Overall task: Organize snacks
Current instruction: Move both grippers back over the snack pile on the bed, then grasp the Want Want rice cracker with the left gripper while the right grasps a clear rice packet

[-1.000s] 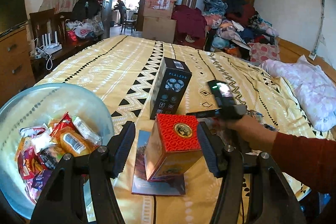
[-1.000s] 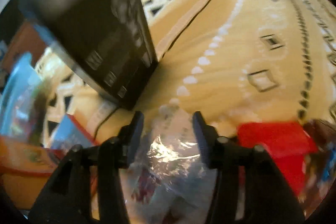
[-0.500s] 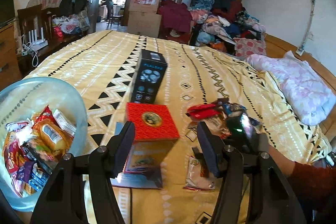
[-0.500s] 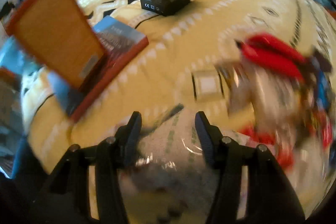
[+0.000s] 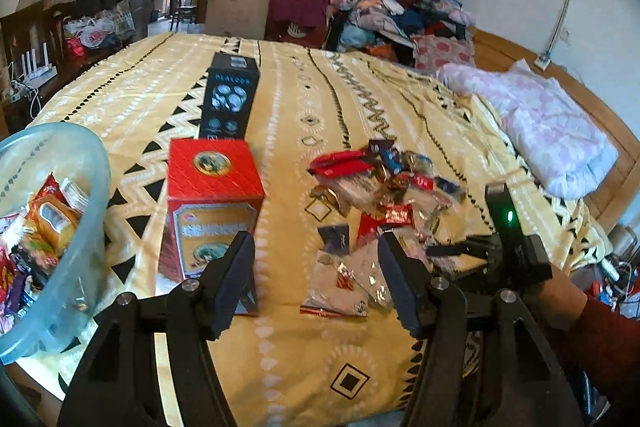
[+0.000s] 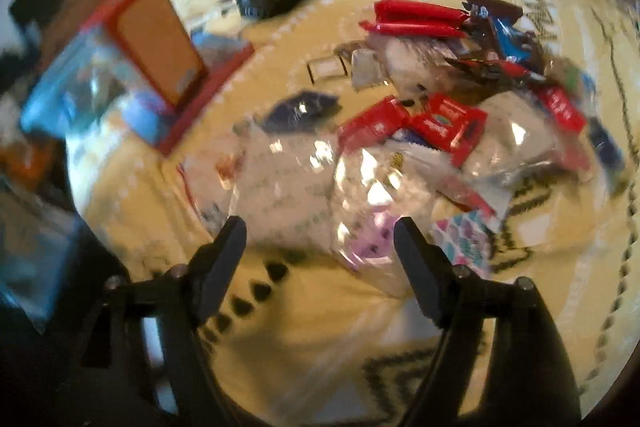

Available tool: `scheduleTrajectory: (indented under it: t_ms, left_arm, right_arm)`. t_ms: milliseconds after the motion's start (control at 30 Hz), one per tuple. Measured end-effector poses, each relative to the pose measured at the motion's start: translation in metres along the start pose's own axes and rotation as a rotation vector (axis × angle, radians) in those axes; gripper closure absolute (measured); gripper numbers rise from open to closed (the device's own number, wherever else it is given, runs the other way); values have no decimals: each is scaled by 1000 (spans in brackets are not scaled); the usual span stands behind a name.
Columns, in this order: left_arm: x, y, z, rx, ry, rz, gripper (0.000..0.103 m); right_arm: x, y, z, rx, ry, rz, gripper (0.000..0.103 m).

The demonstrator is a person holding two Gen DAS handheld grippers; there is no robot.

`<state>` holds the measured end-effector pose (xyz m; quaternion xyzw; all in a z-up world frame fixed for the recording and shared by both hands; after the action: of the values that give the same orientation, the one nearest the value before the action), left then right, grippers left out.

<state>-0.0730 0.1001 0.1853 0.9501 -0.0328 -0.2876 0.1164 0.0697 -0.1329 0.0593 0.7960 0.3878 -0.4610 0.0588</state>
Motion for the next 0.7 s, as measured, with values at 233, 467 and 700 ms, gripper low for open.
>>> scheduleTrajectory:
  t_ms: [233, 467, 700]
  left_arm:
    - [15, 14, 17, 21, -76, 16, 38]
    - [39, 30, 45, 35, -164, 67, 37]
    - [97, 26, 77, 40, -237, 56, 31]
  right_arm:
    - [46, -29, -9, 10, -8, 33, 21]
    - [28, -14, 5, 34, 49, 76, 88]
    - [-20, 3, 34, 123, 109, 72, 90]
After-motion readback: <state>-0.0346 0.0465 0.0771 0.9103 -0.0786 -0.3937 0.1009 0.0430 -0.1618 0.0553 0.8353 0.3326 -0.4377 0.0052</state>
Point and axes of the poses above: each gripper's, at about its wrist camera, not at the fingertips, and x roughly the way its jaws point, y to its right, z to its underside, the point moved 2 cm from there along x, roughly the way its jaws point, and after that the axes turned 8 degrees about y, right-handed, at the moved point
